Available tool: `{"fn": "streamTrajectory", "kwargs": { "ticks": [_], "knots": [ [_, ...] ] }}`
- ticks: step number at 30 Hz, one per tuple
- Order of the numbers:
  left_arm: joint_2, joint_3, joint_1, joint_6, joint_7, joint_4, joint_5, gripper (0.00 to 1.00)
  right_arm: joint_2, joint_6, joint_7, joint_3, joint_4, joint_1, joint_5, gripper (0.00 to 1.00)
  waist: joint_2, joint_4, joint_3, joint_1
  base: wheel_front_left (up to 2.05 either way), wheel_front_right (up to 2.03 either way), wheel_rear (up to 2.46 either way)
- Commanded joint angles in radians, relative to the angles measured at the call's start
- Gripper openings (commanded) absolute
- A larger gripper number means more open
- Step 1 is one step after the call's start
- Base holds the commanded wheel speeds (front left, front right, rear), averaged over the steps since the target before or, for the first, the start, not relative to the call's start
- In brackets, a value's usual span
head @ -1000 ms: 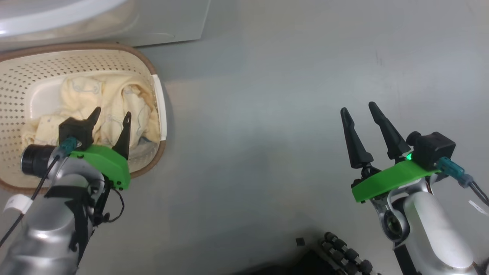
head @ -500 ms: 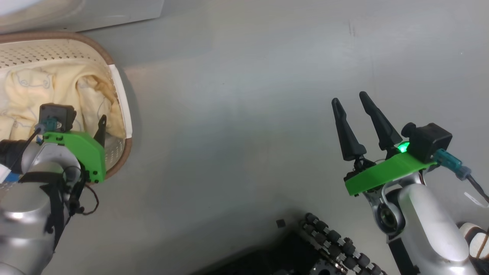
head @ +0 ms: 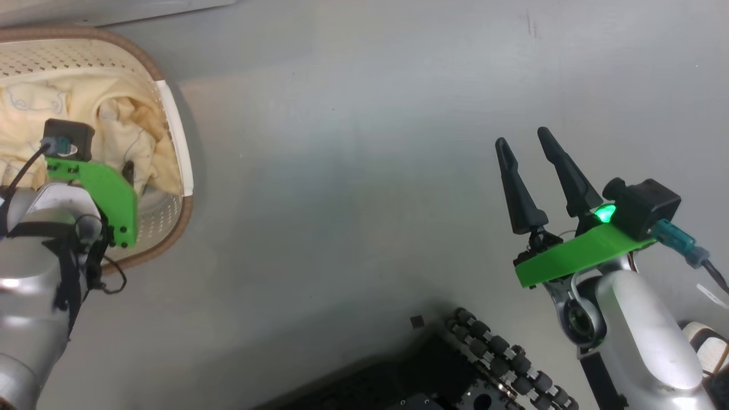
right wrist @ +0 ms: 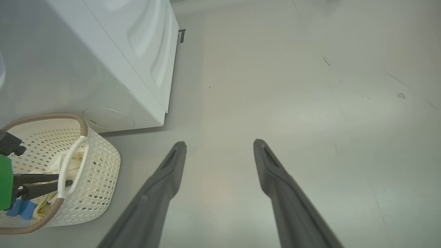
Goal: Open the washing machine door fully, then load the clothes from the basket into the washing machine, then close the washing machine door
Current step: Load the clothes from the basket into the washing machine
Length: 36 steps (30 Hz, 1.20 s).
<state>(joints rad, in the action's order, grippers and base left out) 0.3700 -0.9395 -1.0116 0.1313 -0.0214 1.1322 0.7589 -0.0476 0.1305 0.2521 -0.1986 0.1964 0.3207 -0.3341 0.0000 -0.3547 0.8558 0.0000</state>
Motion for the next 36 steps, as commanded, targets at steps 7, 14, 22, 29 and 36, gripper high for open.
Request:
{"fn": "streamTrajectory", "kwargs": {
  "ticks": [7,14,22,29,36],
  "knots": [
    [-0.022,-0.016,-0.066,-0.001,-0.055,0.06,0.044,1.0,-0.003,0.0,0.01,-0.006,-0.058,-0.039,0.022,1.0,0.0,0.013,0.041,0.0,0.0,0.0,0.0],
    [-0.044,-0.029,-0.103,-0.002,-0.07,0.112,0.059,1.0,-0.003,0.0,0.01,-0.002,-0.106,-0.072,0.03,1.0,0.0,0.018,0.069,0.0,0.0,0.0,0.0],
    [-0.072,-0.026,-0.116,-0.019,-0.084,0.145,0.072,0.0,-0.003,0.0,0.01,0.007,-0.13,-0.101,0.04,1.0,0.0,0.029,0.081,0.0,0.0,0.0,0.0],
    [-0.079,-0.017,-0.114,-0.017,-0.07,0.153,0.089,0.0,-0.003,0.0,0.01,0.013,-0.133,-0.09,0.049,1.0,0.0,0.039,0.079,0.0,0.0,0.0,0.0],
    [-0.064,-0.007,-0.101,-0.01,-0.027,0.155,0.107,0.0,-0.003,0.0,0.01,0.001,-0.106,-0.047,0.052,1.0,0.0,0.036,0.051,0.0,0.0,0.0,0.0]
  ]
}}
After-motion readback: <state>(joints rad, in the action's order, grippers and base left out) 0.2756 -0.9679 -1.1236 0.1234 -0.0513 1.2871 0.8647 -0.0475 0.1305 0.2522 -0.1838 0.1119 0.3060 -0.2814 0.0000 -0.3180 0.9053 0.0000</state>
